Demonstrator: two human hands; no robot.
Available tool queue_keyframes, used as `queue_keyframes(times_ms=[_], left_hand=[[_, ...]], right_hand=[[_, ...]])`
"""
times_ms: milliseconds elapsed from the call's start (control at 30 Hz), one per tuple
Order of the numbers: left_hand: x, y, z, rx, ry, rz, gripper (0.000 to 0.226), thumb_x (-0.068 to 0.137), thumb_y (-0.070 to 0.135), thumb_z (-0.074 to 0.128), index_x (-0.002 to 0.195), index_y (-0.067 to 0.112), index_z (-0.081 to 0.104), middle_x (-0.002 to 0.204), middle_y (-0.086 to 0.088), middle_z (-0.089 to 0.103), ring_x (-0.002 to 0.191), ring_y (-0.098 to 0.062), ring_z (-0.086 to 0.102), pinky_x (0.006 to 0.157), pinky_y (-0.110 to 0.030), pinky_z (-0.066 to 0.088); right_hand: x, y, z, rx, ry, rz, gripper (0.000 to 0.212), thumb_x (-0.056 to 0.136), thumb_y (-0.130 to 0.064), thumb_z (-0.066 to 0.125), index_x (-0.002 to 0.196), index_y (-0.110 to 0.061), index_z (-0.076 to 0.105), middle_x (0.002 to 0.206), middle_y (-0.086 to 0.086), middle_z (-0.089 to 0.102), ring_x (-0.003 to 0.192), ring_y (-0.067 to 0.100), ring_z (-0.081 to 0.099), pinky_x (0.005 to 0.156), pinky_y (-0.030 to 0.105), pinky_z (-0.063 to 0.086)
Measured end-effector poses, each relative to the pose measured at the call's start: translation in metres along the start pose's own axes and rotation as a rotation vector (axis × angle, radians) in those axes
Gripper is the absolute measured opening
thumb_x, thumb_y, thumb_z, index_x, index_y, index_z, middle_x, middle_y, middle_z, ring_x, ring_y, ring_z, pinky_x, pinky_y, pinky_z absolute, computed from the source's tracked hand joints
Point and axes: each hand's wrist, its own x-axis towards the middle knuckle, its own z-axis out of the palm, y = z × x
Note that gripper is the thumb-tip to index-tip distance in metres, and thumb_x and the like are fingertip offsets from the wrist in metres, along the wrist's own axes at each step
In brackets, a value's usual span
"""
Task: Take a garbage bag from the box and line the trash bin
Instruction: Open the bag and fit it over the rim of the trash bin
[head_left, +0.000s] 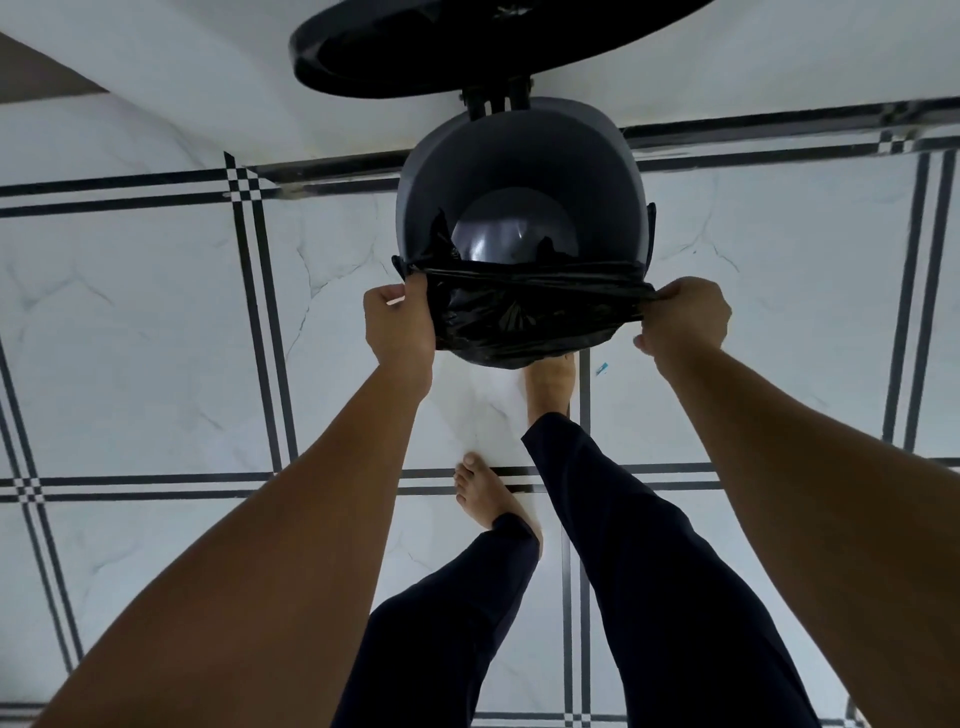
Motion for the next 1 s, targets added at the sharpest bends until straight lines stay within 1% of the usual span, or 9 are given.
queue_keyframes(times_ms=[233,400,467,567,667,733,833,933,1000], left_hand=[[-0.009,-0.022,0.003,0.156,-0.046,0.039,0.037,0.098,0.047,0.053,0.121,0.018,0.054,0.094,0.009,0.059,0.082,-0.005,0.056,0.065,-0.023,0.043],[-0.008,-0.026,0.005,0.213,-0.127,0.055,0.039,0.101,0.049,0.045,0.127,0.020,0.052,0.102,0.008,0.060,0.094,-0.012,0.058,0.077,-0.028,0.043],[-0.005,-0.032,0.003,0.226,-0.183,0.016,0.045,0.101,0.051,0.044,0.133,0.019,0.051,0.114,0.002,0.062,0.104,-0.017,0.058,0.083,-0.030,0.042],[-0.002,-0.035,0.001,0.195,-0.227,-0.002,0.050,0.100,0.054,0.047,0.135,0.019,0.051,0.121,0.001,0.063,0.112,-0.018,0.059,0.085,-0.029,0.042],[-0.005,-0.026,0.005,0.105,-0.142,0.053,0.045,0.099,0.052,0.053,0.129,0.019,0.054,0.113,0.006,0.064,0.104,-0.011,0.061,0.080,-0.023,0.047],[-0.005,-0.016,0.011,0.045,-0.055,0.078,0.042,0.097,0.049,0.056,0.127,0.019,0.056,0.109,0.008,0.065,0.100,-0.009,0.063,0.085,-0.025,0.051],[-0.002,-0.002,0.023,-0.005,0.072,0.103,0.036,0.093,0.044,0.059,0.111,0.012,0.060,0.098,0.006,0.065,0.087,-0.010,0.063,0.080,-0.028,0.053],[0.002,0.006,0.029,-0.022,0.152,0.110,0.034,0.089,0.037,0.063,0.099,0.005,0.059,0.089,0.001,0.060,0.073,-0.011,0.057,0.068,-0.027,0.049],[0.004,0.010,0.030,-0.021,0.178,0.149,0.027,0.088,0.033,0.066,0.104,0.014,0.057,0.104,-0.001,0.064,0.086,-0.013,0.063,0.075,-0.028,0.054]], right_hand=[[0.009,0.010,0.001,-0.213,-0.050,-0.033,0.012,0.079,-0.006,0.053,0.079,-0.003,0.065,0.075,0.014,0.071,0.065,0.033,0.069,0.067,0.038,0.058],[0.015,-0.006,0.008,0.166,-0.116,0.258,0.012,0.091,0.000,0.048,0.085,-0.007,0.055,0.080,0.012,0.059,0.052,0.021,0.050,0.046,0.022,0.041],[0.014,-0.007,0.012,0.185,-0.171,0.333,0.022,0.101,-0.011,0.042,0.103,-0.002,0.061,0.083,0.005,0.061,0.053,0.017,0.055,0.041,0.017,0.043],[0.014,-0.005,0.013,0.271,-0.219,0.262,0.039,0.105,-0.015,0.039,0.143,-0.009,0.046,0.082,-0.002,0.048,0.081,0.009,0.066,0.060,0.021,0.055],[0.007,-0.005,0.008,-0.055,-0.072,0.060,0.024,0.100,-0.014,0.042,0.098,0.000,0.061,0.074,0.003,0.048,0.098,0.022,0.062,0.080,0.026,0.054],[0.004,-0.021,0.007,0.596,-0.153,0.216,0.015,0.096,0.000,0.047,0.084,-0.008,0.053,0.076,0.002,0.050,0.076,0.018,0.059,0.084,0.027,0.059],[-0.006,-0.036,0.007,0.726,0.012,0.215,0.015,0.077,0.002,0.057,0.080,-0.012,0.058,0.082,0.005,0.060,0.063,0.021,0.058,0.059,0.027,0.056],[-0.009,-0.045,0.015,0.576,0.085,0.065,0.027,0.076,0.002,0.055,0.094,-0.012,0.069,0.093,0.001,0.069,0.075,0.016,0.066,0.061,0.021,0.054],[-0.010,-0.052,0.016,0.510,0.121,-0.008,0.028,0.080,0.003,0.056,0.101,-0.012,0.068,0.092,-0.002,0.067,0.078,0.011,0.065,0.066,0.020,0.056]])
